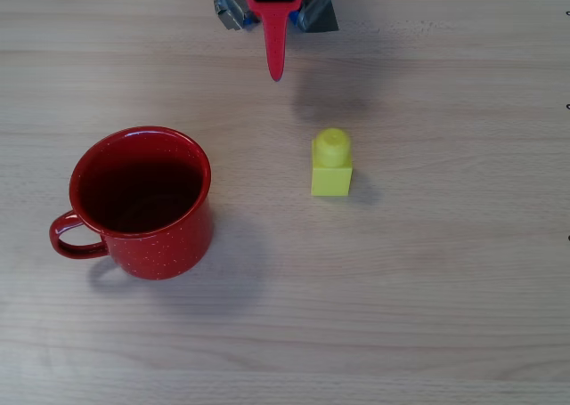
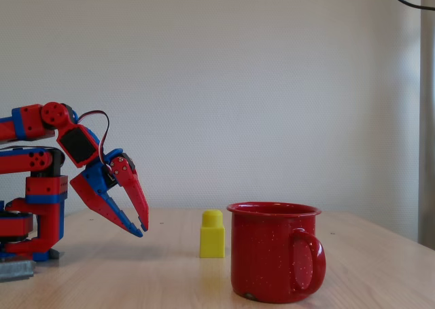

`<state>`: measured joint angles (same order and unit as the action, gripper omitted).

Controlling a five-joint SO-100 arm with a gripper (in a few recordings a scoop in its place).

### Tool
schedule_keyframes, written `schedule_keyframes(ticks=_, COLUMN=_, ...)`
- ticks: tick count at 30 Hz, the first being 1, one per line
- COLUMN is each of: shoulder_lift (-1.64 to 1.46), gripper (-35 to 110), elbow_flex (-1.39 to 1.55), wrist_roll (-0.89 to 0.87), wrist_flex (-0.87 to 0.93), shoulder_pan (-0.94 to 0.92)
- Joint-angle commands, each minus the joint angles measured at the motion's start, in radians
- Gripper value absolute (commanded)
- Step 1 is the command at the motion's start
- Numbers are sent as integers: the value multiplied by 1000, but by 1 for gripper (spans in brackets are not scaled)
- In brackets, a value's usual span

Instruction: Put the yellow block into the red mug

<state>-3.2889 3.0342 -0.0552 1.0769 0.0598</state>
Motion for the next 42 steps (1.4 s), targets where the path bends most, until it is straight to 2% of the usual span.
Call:
schedule_keyframes(ticks=1, shoulder_lift=-17, gripper=0, elbow_flex=-28, wrist_roll=11, wrist_flex=12, shoulder_pan=43)
schedule_keyframes(ticks=31, shoulder_lift=-18, gripper=0, elbow_flex=-28, wrist_roll=26, wrist_flex=20, shoulder_pan=66)
schedule_keyframes(ticks=42, shoulder_lift=28, gripper=0, elbow_flex=-193, wrist_roll=77, wrist_flex=48, shoulder_pan=118)
